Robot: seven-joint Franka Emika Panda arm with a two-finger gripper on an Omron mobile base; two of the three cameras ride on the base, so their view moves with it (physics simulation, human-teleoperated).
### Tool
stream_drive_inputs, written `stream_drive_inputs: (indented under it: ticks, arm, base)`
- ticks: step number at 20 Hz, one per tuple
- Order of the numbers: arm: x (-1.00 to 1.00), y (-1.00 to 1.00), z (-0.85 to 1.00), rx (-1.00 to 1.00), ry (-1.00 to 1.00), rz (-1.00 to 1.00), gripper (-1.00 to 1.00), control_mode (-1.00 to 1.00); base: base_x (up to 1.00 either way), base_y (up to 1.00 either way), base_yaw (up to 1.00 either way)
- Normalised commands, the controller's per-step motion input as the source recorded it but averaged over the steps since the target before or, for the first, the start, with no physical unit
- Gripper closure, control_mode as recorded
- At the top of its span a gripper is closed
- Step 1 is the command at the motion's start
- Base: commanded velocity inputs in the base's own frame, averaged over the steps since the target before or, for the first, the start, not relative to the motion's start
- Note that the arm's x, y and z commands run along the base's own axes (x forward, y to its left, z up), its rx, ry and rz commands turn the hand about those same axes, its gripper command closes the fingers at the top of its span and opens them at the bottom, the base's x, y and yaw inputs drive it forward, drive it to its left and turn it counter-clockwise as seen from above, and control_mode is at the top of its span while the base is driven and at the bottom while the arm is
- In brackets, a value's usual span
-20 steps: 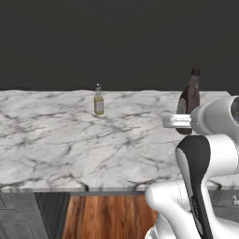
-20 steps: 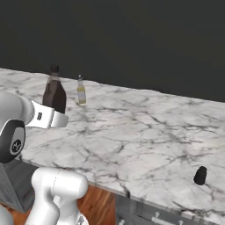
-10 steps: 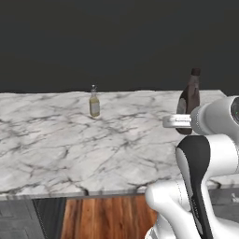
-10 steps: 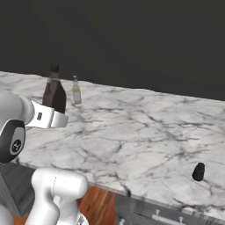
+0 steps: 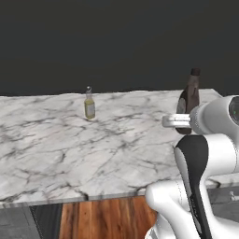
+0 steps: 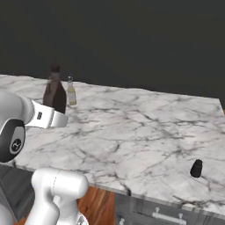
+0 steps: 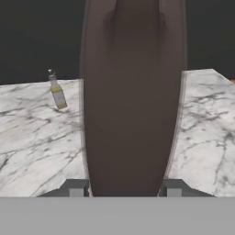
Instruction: Move the syrup bottle and shaker from the cabinet to the dining counter.
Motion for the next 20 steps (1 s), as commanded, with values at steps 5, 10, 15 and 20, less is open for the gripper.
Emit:
stream_drive_inputs:
  ticks: [5, 10, 15, 20]
  arm:
    - [0.09, 0.00, -0.05, -0.01, 0.04, -0.04, 1.00, -1.00]
    - [0.01, 0.00, -0.05, -0.02, 0.00, 0.00, 1.00, -1.00]
    - [0.22, -0.05, -0.14, -0.02, 0.01, 0.07, 1.00, -1.00]
    - [0.82, -0.41, -0.11, 0.00, 0.09, 0.14, 1.00, -1.00]
  base:
    - [0.00, 0.00, 0.00]
    - [0.00, 0.00, 0.00]
    - [0.00, 0.00, 0.00]
    - [0.00, 0.00, 0.00]
